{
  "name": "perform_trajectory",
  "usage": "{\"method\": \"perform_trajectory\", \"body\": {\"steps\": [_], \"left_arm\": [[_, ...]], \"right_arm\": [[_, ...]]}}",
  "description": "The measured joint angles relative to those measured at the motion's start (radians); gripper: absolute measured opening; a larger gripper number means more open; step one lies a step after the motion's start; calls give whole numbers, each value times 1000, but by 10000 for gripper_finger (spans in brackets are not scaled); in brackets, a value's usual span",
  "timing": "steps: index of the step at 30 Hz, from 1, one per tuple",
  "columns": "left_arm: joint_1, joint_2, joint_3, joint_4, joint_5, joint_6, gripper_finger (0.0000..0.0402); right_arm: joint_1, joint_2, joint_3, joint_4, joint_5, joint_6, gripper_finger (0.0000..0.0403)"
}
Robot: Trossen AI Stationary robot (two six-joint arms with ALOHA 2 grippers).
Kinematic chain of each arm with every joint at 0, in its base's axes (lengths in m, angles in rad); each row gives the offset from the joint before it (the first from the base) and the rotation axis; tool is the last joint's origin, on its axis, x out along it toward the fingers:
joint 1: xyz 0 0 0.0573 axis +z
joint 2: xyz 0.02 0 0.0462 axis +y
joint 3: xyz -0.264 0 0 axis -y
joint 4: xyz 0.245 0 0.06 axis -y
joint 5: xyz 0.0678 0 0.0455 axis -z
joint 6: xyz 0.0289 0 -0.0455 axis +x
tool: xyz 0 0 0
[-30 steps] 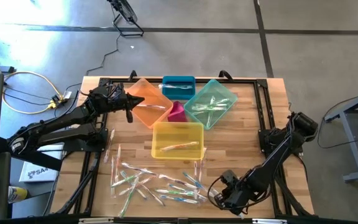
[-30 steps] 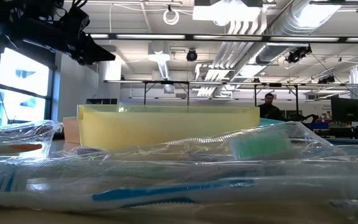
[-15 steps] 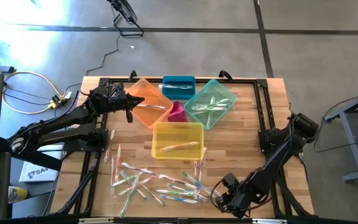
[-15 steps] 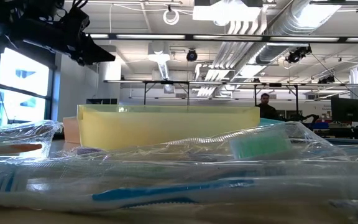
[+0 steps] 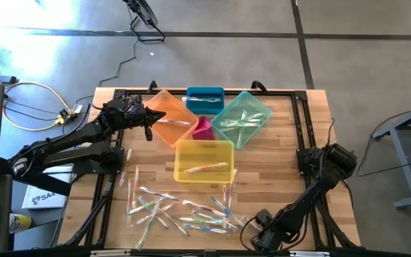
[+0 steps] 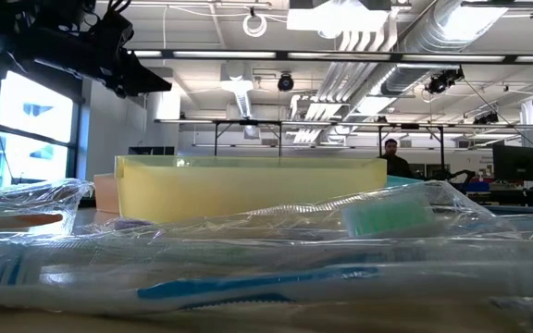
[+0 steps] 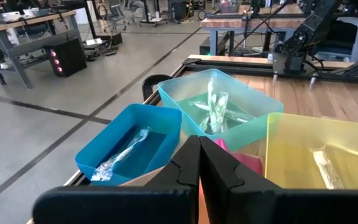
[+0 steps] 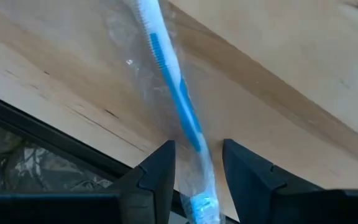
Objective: Pick & Place Toothbrushes
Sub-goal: Put the blue toothbrush into the blue bin
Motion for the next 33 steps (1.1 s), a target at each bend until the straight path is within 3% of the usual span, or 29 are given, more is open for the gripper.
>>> {"method": "perform_trajectory", "body": {"steps": [7,17,29,33], "left_arm": [[0,0,0,-3,-2,-1,0],[0,0,0,-4,-2,0,0],[0,0,0,-3,2,0,0],[0,0,0,2,1,0,0]], "right_arm": [[-1,4,0,-10,3,0,110],[-2,7,-2,-19,5,0,16],[-4,-10,-2,-3,-10,-1,6],[-5,-53,-7,-58,41,-3,5]]}}
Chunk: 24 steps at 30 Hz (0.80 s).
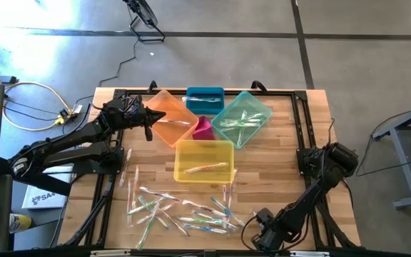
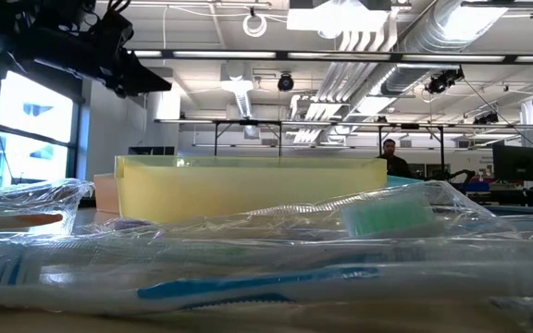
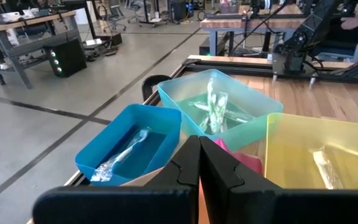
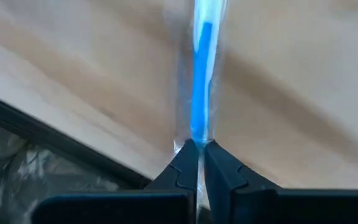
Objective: Pick & Place Toothbrushes
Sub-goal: Put the blue toothbrush into the blue bin
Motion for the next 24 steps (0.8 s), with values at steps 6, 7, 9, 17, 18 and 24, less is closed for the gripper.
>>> {"method": "perform_trajectory", "body": {"steps": [6,7,9,17,18,24], "left_arm": [[0,0,0,0,0,0,0],[0,0,0,0,0,0,0],[0,0,0,0,0,0,0],[0,0,0,3,-1,0,0],[0,0,0,5,-1,0,0],[0,0,0,45,-3,-11,0]], "right_arm": [[-6,-98,2,-118,112,1,0],[-8,-112,2,-134,122,0,0],[-12,-141,2,-168,143,-1,0],[-33,-223,2,-304,202,-45,1],[-36,-231,3,-317,210,-56,2],[-49,-273,3,-377,314,-111,3]]}}
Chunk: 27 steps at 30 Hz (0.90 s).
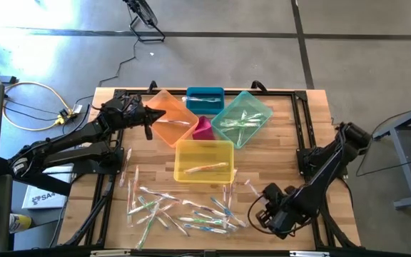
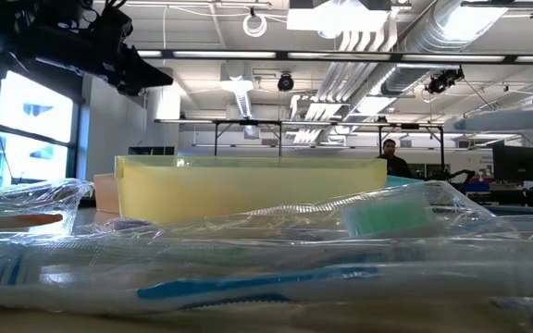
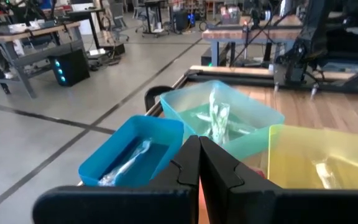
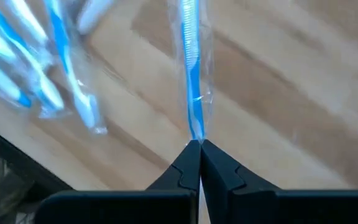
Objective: Pick & Place Toothbrushes
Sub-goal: Put the blue toothbrush into the blue bin
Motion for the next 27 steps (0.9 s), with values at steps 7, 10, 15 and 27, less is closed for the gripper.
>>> {"method": "perform_trajectory", "body": {"steps": [7,10,15,27], "left_arm": [[0,0,0,17,0,-94,0],[0,0,0,17,14,-136,0],[0,0,0,15,70,-267,0],[0,3,0,16,93,-318,0]], "right_arm": [[-53,-51,1,-12,174,-161,3],[-94,-69,1,-31,237,-264,3],[-197,-104,1,-40,322,-470,3],[-500,-176,1,35,358,-1022,3]]}}
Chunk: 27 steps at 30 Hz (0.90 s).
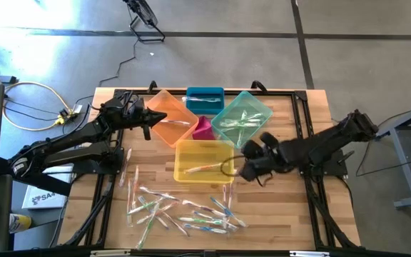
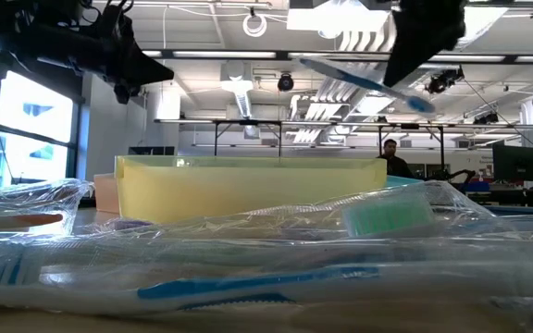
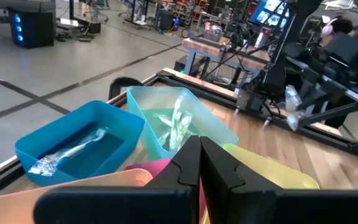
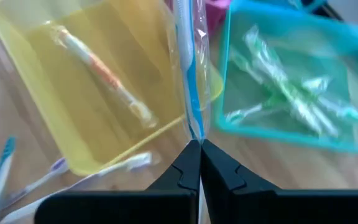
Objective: Pick & Place Toothbrushes
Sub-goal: Put the blue toothbrush into the blue bin
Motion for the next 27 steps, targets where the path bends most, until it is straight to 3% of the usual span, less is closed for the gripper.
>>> {"method": "perform_trajectory", "body": {"steps": [5,13,20,27], "left_arm": [[0,32,0,13,27,58,0],[0,208,1,280,241,81,0],[0,351,1,484,268,125,0],[0,473,1,748,311,121,0]], "right_arm": [[-131,-4,0,120,-79,-259,3],[-313,-5,0,348,-231,-582,3],[-404,-5,0,485,-312,-709,3],[-434,-4,0,551,-312,-760,3]]}}
